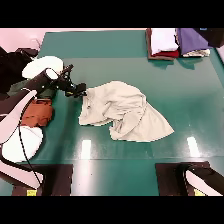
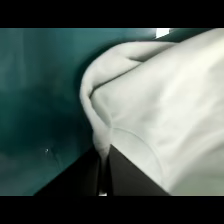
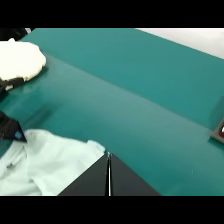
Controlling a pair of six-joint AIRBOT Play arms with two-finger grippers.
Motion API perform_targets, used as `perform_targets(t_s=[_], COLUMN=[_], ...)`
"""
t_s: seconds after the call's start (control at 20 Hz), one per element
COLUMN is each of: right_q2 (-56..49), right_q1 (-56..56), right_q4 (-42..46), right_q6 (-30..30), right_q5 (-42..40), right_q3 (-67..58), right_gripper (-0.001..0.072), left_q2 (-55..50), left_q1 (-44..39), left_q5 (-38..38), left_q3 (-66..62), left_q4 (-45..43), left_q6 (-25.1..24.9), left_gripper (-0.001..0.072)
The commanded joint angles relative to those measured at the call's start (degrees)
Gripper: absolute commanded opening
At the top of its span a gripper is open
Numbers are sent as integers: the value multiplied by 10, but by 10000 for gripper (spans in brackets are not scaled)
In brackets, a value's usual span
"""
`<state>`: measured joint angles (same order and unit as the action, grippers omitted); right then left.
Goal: Fold the shirts.
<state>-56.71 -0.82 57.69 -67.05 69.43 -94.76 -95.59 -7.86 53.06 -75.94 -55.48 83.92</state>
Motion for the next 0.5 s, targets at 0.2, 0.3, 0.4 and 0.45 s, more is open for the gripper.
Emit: perform_targets(t_s=[0.2, 0.3, 0.4, 0.45], right_q2=[11, 26, 23, 16], right_q1=[118, 190, 262, 288], right_q4=[69, 69, 68, 65], right_q6=[-50, -49, -49, -49], right_q5=[173, 155, 122, 108], right_q3=[185, 318, 448, 499], right_gripper=[15, 62, 455, 451], left_q2=[71, 91, 99, 99], left_q1=[12, 12, 12, 12], left_q5=[29, 31, 33, 35], left_q3=[-90, -104, -104, -103], left_q4=[-76, -92, -93, -93], left_q6=[-5, -11, -20, -19], left_gripper=[28, 29, 29, 29])
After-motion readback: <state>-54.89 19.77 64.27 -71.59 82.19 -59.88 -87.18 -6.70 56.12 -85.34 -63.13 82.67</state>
